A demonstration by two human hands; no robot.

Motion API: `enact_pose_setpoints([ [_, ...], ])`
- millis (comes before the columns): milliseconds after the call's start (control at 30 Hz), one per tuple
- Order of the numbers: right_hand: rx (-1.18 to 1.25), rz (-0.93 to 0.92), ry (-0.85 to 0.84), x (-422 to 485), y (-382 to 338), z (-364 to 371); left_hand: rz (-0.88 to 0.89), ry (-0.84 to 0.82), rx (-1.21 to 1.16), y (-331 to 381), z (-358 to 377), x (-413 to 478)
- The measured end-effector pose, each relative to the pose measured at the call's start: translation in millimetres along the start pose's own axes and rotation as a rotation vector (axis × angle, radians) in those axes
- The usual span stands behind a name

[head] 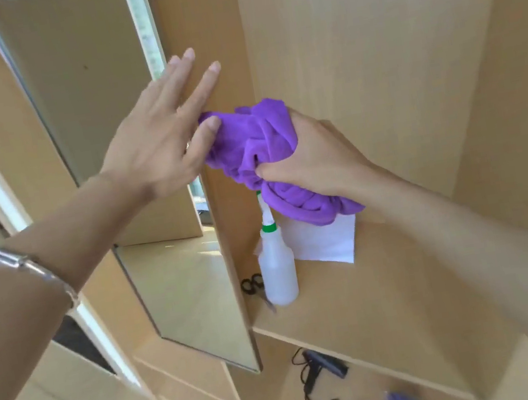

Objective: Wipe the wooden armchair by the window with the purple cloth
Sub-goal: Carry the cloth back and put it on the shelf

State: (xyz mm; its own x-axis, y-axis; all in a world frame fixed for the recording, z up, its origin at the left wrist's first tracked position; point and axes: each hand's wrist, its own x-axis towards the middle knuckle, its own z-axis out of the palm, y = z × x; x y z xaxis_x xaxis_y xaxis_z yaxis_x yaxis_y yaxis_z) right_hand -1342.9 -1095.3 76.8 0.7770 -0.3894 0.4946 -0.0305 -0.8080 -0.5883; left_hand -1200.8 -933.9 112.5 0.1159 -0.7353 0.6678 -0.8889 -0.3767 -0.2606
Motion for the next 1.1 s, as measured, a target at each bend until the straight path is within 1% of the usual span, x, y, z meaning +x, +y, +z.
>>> enact_pose_setpoints([
  [67, -0.08, 0.095, 0.072, -3.7, 16.1, -13.8, 0.077, -0.019, -0.075, 2.6, 20.4, 19.9],
  [167, -0.188, 0.245, 0.158, -23.6, 45.9, -35.1, 0.11, -0.083, -0.22, 23.9, 57.9, 45.4],
  [267, -0.286, 0.369, 0.163, -50.1, 70.9, -55.4, 0.121, -0.193, -0.353, 62.3, 93.8, 57.6],
  [333, -0.34, 0.443, 0.166, -65.8, 84.8, -67.0, 0.135, -0.265, -0.402, 87.6, 114.5, 57.4],
  [433, -0.35, 0.511, 0.155, -83.0, 102.8, -71.3, 0.119, -0.364, -0.467, 112.0, 141.4, 51.0],
  [600, -0.353, 0.531, 0.086, -89.5, 129.2, -34.1, 0.084, -0.503, -0.54, 124.4, 186.4, 27.1],
  [733, -0.368, 0.631, 0.059, -93.0, 153.1, 5.3, 0.043, -0.567, -0.56, 115.5, 220.1, 10.4],
  [833, -0.341, 0.706, 0.03, -94.8, 176.2, 38.2, -0.026, -0.649, -0.644, 113.6, 248.6, -9.2],
  [900, -0.368, 0.739, 0.01, -97.7, 199.3, 62.5, -0.024, -0.71, -0.691, 116.7, 269.5, -23.5],
  [1000, -0.416, 0.809, -0.031, -104.3, 238.4, 99.0, 0.007, -0.709, -0.702, 123.0, 304.9, -45.3],
  [1100, -0.43, 0.846, -0.077, -120.9, 265.0, 130.2, 0.021, -0.77, -0.688, 132.3, 323.8, -74.9],
])
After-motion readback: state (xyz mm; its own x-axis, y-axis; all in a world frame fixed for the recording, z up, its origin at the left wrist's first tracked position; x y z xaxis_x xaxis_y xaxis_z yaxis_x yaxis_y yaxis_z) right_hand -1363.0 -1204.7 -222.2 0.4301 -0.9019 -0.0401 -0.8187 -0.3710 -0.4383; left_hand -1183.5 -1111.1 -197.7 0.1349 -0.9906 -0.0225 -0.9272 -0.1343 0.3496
